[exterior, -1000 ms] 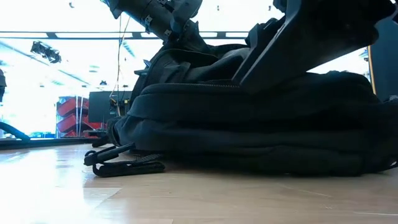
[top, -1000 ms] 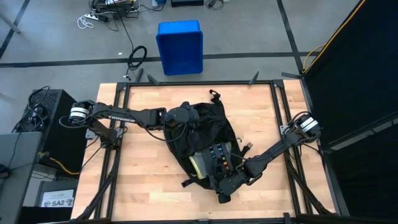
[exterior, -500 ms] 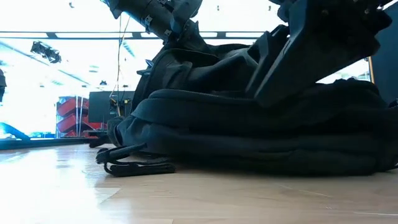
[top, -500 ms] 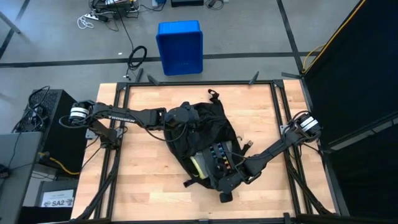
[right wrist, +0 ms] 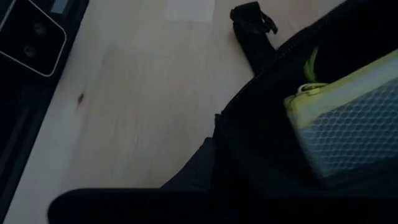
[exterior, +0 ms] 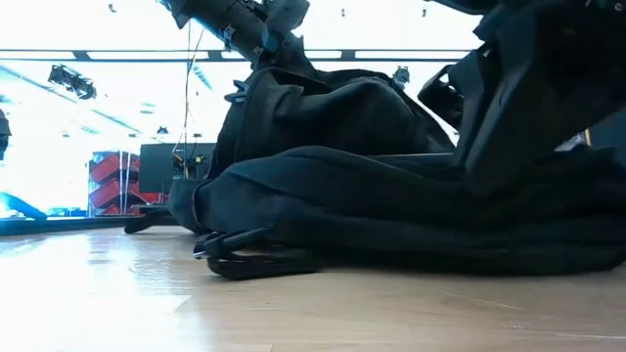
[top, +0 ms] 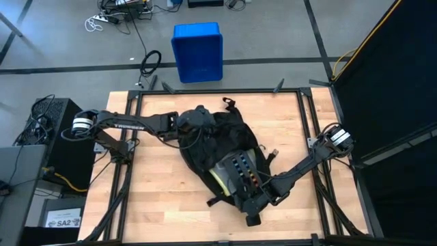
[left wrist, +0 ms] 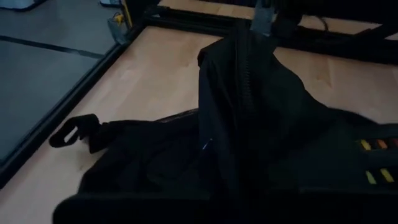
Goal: Unpack backpack
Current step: Open the black backpack
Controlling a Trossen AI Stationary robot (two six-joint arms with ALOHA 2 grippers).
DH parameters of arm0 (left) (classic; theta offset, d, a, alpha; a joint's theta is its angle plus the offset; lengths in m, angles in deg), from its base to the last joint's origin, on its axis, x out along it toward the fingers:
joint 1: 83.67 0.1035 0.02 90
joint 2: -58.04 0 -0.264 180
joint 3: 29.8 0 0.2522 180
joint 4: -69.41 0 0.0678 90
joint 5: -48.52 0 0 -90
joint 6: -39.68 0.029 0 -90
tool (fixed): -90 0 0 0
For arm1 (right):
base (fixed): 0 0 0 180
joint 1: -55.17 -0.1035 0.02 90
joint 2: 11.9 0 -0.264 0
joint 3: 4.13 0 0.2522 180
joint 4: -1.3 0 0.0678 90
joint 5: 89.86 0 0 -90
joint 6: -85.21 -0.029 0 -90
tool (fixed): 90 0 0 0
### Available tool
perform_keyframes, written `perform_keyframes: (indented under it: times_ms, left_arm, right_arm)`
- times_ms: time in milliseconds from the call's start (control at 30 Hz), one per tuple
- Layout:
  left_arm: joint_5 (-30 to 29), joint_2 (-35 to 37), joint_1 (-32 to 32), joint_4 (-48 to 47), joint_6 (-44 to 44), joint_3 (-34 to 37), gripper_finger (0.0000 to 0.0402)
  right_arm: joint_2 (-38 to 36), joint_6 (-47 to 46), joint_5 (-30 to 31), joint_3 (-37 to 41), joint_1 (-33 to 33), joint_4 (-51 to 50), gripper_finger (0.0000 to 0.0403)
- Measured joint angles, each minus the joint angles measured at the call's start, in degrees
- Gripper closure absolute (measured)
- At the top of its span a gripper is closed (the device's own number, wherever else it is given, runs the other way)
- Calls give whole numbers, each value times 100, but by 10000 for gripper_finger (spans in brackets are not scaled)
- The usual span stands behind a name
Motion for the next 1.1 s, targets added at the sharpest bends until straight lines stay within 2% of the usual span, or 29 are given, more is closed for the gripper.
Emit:
perform_keyframes:
  times_ms: [300,500,733,1100]
  left_arm:
    - [40,41,373,-469,-2,0,401]
    - [477,41,582,-536,0,5,401]
    - [1078,44,804,40,-69,325,401]
    - [1567,84,1180,933,-340,1035,401]
  right_arm:
    - [4,-233,5,4,-74,-116,402]
    - [4,-273,-2,4,-76,-133,403]
    - [9,-290,-24,4,-76,-136,403]
    - [11,-347,-89,7,-76,-136,403]
